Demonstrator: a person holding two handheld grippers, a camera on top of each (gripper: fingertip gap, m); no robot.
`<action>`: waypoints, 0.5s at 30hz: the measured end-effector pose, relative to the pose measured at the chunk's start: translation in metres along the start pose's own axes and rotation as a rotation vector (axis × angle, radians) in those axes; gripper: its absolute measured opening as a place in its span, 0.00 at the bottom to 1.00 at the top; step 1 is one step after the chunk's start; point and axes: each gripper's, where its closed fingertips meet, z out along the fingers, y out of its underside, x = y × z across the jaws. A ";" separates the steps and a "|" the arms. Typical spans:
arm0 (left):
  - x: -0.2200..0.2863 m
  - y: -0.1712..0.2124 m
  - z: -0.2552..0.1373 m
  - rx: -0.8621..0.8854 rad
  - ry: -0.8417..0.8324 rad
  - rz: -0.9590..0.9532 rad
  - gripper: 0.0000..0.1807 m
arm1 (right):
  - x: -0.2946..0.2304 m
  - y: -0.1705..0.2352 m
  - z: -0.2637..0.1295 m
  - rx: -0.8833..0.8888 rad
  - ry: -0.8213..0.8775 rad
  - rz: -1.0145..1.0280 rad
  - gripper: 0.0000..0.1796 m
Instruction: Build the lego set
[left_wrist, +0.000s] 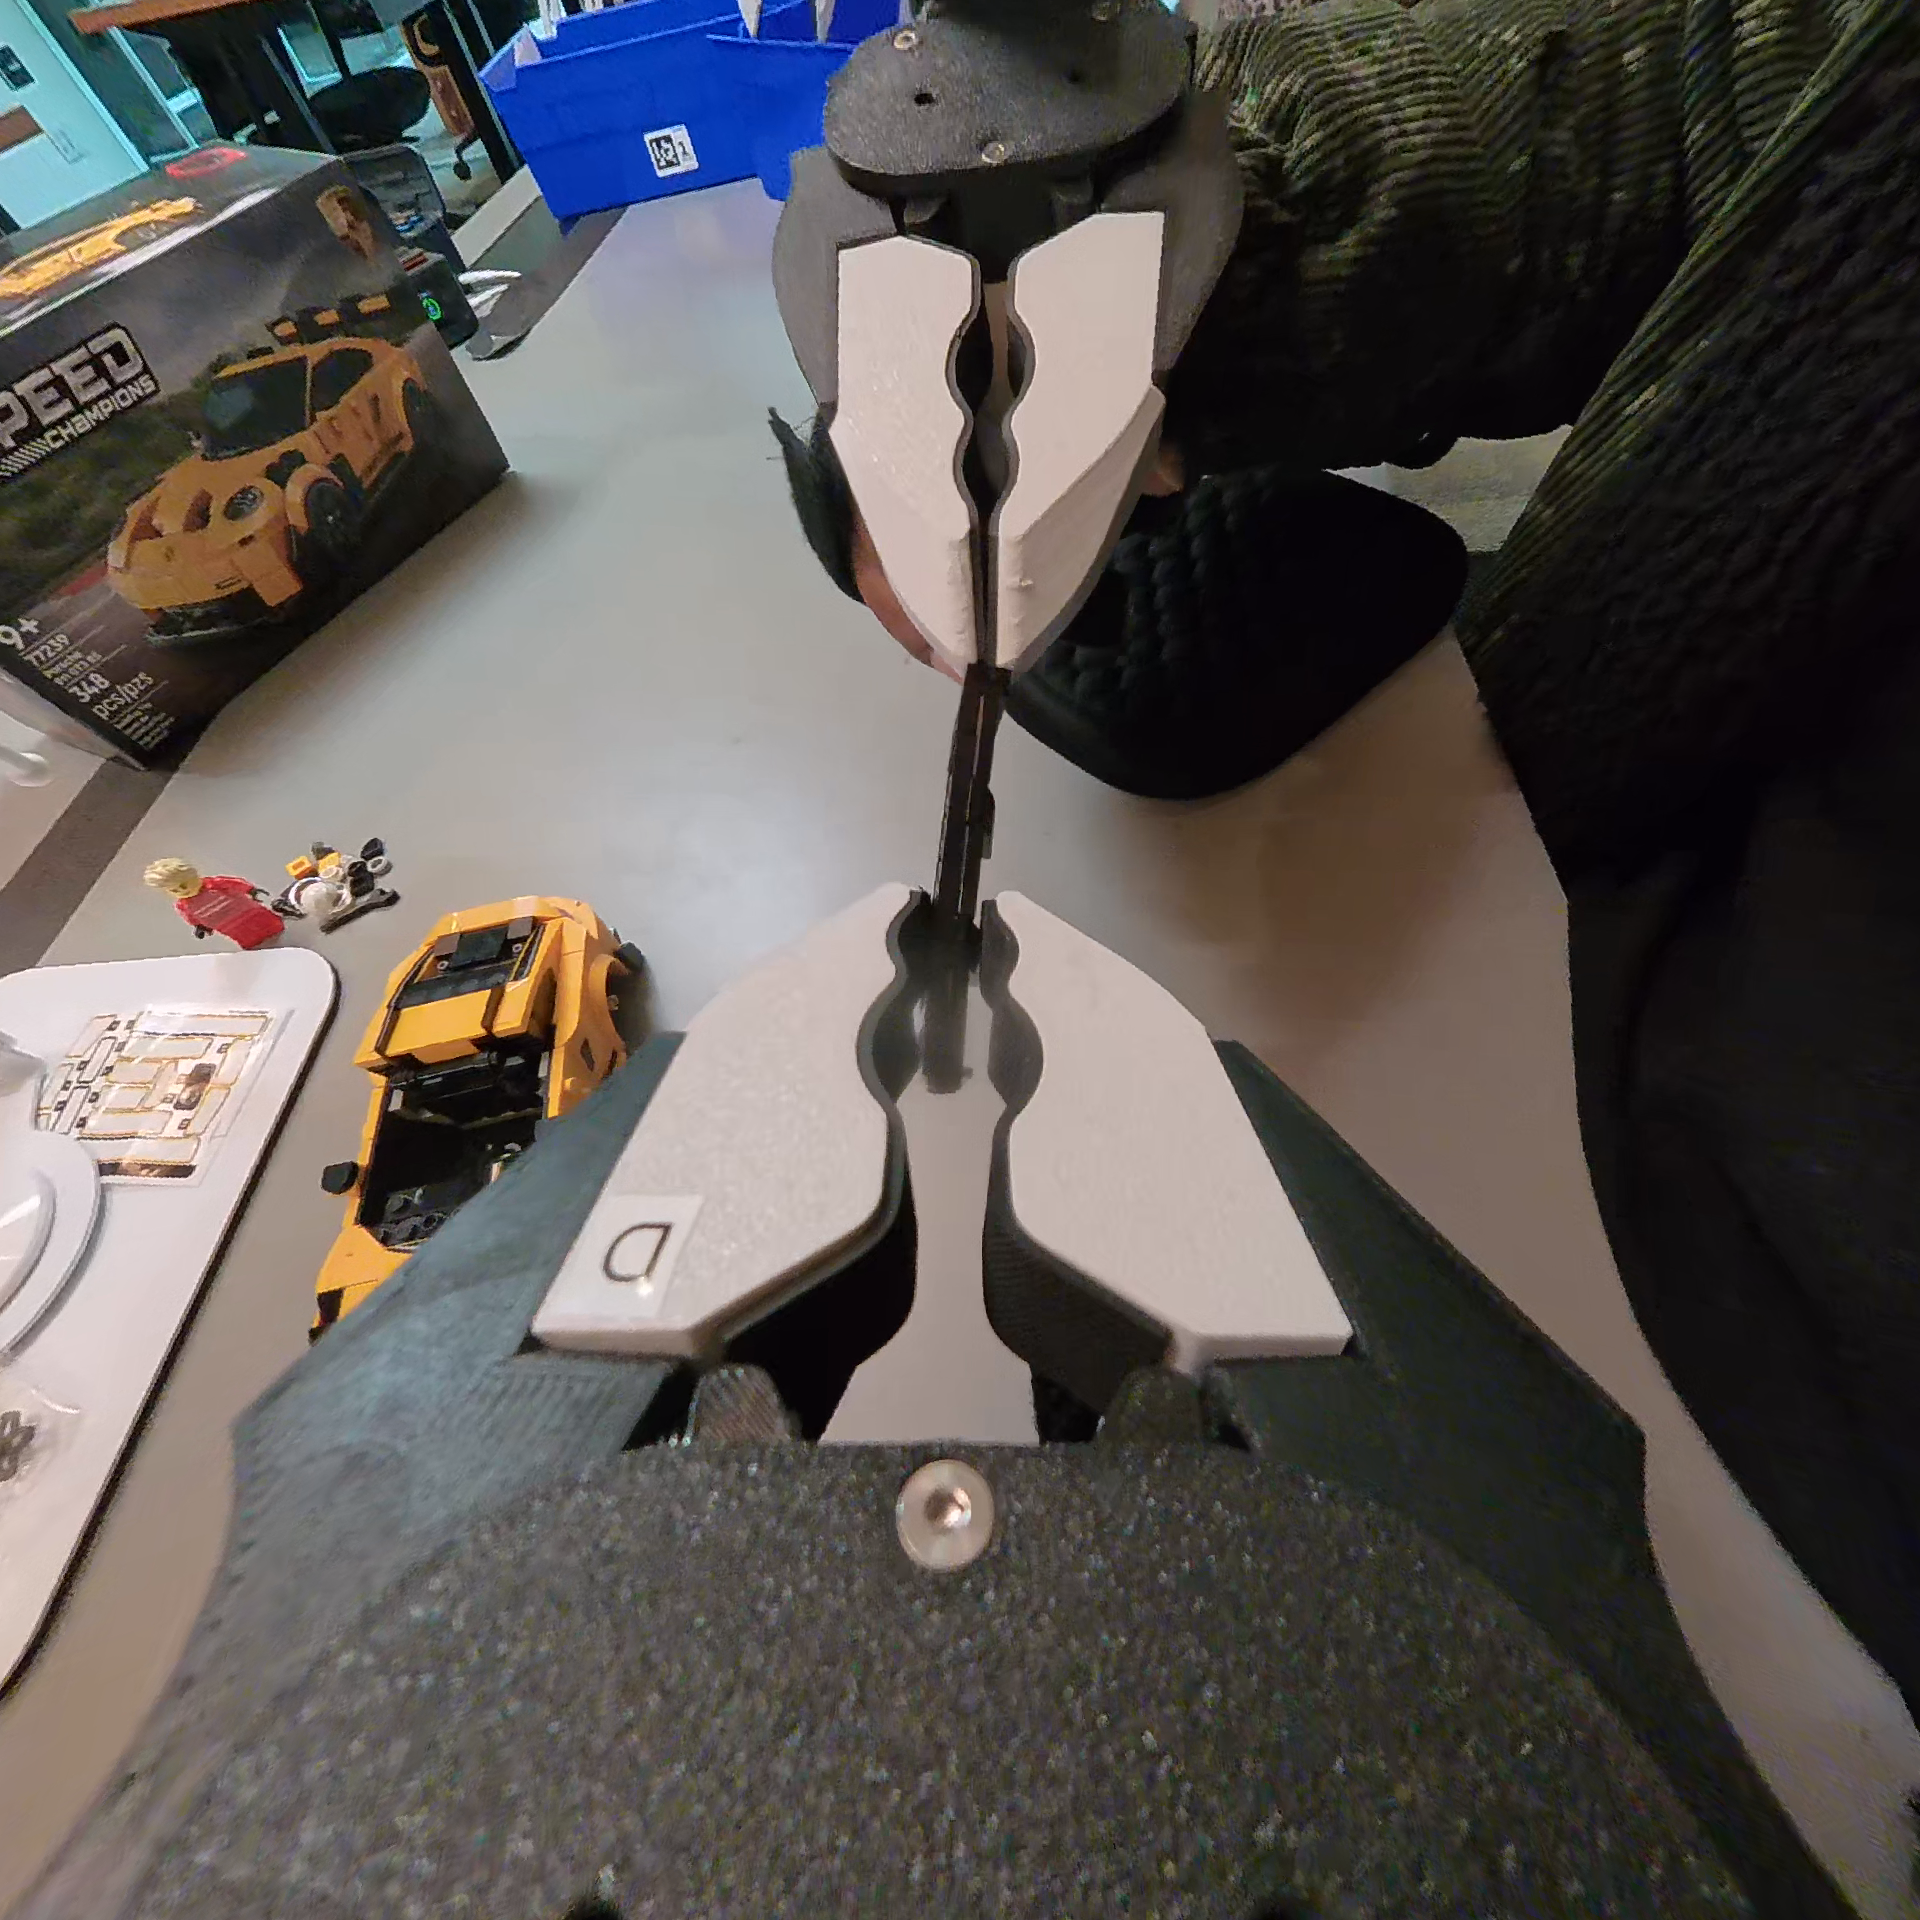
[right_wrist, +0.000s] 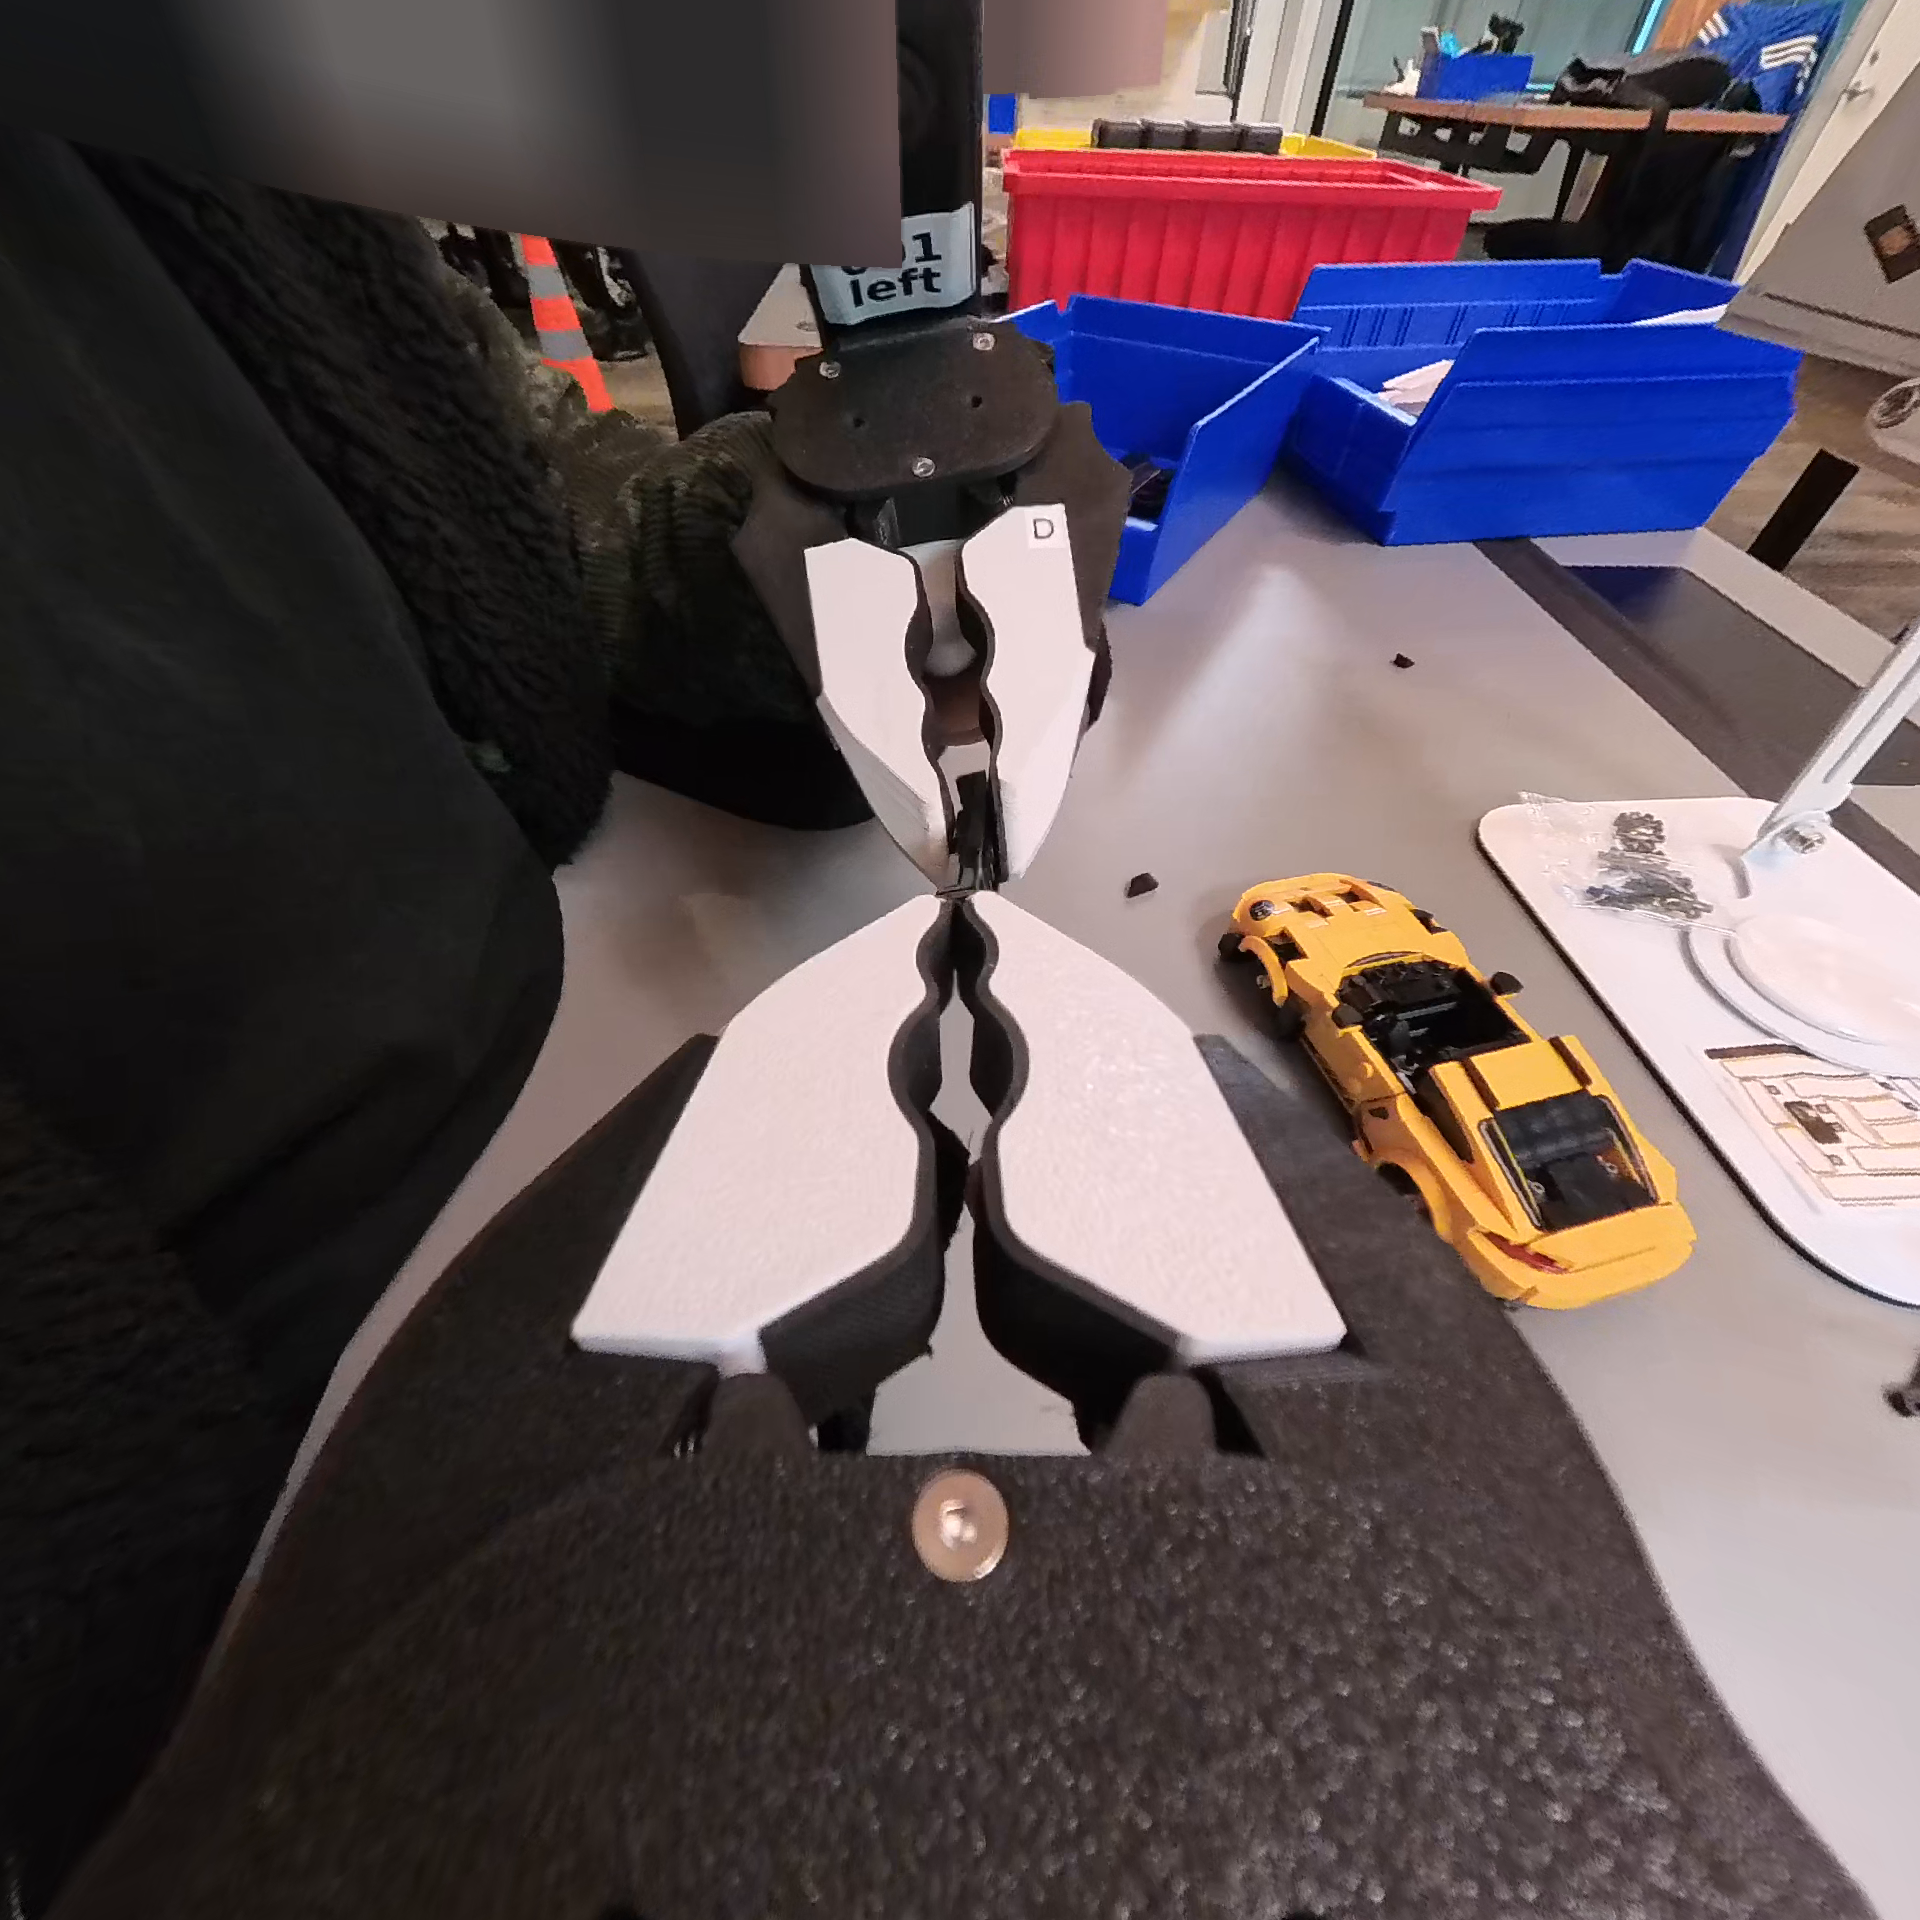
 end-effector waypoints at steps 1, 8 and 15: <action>0.001 0.000 0.000 -0.001 0.004 0.002 0.05 | 0.000 0.000 0.000 0.002 -0.004 0.005 0.00; 0.001 -0.001 0.001 0.001 0.001 0.020 0.05 | -0.001 -0.003 -0.002 -0.021 0.010 -0.016 0.00; 0.000 0.003 0.002 -0.041 -0.020 0.040 0.05 | 0.000 0.004 0.009 -0.179 0.067 -0.153 0.21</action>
